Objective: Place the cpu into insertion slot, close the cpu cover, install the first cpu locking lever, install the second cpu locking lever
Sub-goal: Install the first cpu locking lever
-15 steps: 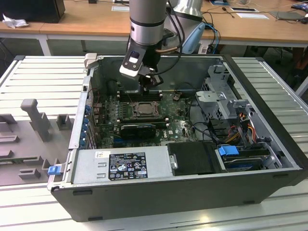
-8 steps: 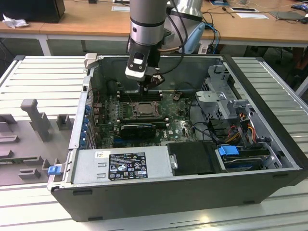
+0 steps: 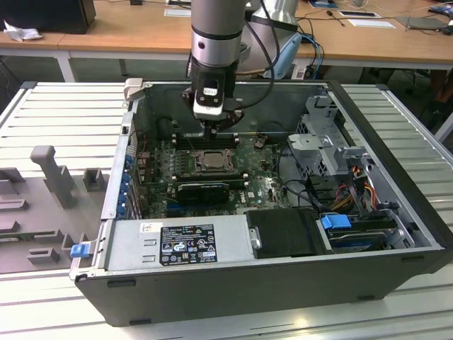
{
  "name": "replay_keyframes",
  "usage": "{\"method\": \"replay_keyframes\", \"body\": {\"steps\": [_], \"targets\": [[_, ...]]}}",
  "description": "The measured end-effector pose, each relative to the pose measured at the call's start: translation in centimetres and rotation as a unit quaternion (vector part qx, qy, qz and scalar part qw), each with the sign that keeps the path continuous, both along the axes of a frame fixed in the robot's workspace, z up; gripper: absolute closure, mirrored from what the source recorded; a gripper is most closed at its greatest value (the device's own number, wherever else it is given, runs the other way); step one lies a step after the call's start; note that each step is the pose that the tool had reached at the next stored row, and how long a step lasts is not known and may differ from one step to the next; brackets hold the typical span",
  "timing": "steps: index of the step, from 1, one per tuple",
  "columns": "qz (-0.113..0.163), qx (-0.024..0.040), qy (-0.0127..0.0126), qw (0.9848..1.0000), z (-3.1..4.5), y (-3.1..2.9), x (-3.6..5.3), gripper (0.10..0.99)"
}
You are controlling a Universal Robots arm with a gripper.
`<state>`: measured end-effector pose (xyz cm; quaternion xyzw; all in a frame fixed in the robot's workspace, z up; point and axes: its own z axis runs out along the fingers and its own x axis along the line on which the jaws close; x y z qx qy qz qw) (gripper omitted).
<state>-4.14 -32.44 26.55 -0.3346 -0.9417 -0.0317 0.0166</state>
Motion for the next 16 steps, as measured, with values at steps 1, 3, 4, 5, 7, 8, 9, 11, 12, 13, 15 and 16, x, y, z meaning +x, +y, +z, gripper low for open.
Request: {"method": "replay_keyframes", "body": {"steps": [1, 3, 4, 5, 7, 8, 9, 11, 12, 13, 15, 16], "targets": [[0.014, 0.0, 0.0, 0.9999, 0.0, 0.0, 0.0, 0.98], [0.036, 0.0, 0.0, 0.9993, 0.0, 0.0, 0.0, 0.98], [0.043, 0.0, 0.0, 0.9991, 0.0, 0.0, 0.0, 0.98], [0.053, 0.0, 0.0, 0.9986, -0.01, 0.0, 0.0, 0.98], [0.074, 0.0, 0.0, 0.9972, -0.01, 0.0, 0.0, 0.98], [0.091, 0.0, 0.0, 0.9959, -0.01, 0.0, 0.0, 0.98], [0.101, 0.0, 0.0, 0.9949, -0.01, 0.0, 0.0, 0.98], [0.125, 0.0, 0.0, 0.9922, -0.01, 0.0, 0.0, 0.98], [0.135, 0.0, 0.0, 0.9908, -0.01, 0.0, 0.0, 0.98], [0.144, 0.0, 0.0, 0.9895, -0.01, 0.0, 0.0, 0.98], [0.162, 0.0, 0.0, 0.9867, -0.01, 0.0, 0.0, 0.98], [0.175, 0.0, 0.0, 0.9845, -0.01, 0.0, 0.0, 0.98]]}}
